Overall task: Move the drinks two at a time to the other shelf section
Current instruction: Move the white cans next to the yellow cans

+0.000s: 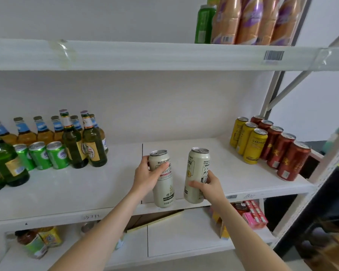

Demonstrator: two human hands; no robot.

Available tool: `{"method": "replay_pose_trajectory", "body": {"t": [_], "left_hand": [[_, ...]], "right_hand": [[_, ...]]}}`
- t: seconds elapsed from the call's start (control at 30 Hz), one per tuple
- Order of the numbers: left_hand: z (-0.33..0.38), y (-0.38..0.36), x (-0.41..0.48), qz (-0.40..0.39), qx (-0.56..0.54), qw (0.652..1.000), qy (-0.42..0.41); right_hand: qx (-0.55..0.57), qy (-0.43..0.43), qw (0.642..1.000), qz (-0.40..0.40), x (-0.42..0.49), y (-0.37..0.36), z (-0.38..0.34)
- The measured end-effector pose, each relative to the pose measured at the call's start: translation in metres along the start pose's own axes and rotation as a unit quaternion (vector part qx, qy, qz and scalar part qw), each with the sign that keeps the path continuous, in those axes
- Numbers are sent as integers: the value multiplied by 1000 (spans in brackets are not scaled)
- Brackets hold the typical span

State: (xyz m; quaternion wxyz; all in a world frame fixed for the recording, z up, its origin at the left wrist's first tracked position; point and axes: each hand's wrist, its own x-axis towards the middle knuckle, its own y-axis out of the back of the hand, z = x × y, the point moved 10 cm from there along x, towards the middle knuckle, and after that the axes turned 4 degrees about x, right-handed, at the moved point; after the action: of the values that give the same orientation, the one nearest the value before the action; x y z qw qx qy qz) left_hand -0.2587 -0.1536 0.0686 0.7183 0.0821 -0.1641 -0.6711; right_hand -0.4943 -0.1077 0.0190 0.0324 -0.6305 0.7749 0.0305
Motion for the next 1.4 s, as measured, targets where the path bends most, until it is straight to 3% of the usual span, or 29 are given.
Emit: {"method": "replay_pose_trajectory", "body": {"t": [0.63,1.4], "left_hand": [[67,-213,4,41,-4,999,20],[62,-251,148,27,18,999,-8]], "right_hand": [[-21,4,998,-56,77,207,-8],[22,33,998,-55,248,188,-13]]}}
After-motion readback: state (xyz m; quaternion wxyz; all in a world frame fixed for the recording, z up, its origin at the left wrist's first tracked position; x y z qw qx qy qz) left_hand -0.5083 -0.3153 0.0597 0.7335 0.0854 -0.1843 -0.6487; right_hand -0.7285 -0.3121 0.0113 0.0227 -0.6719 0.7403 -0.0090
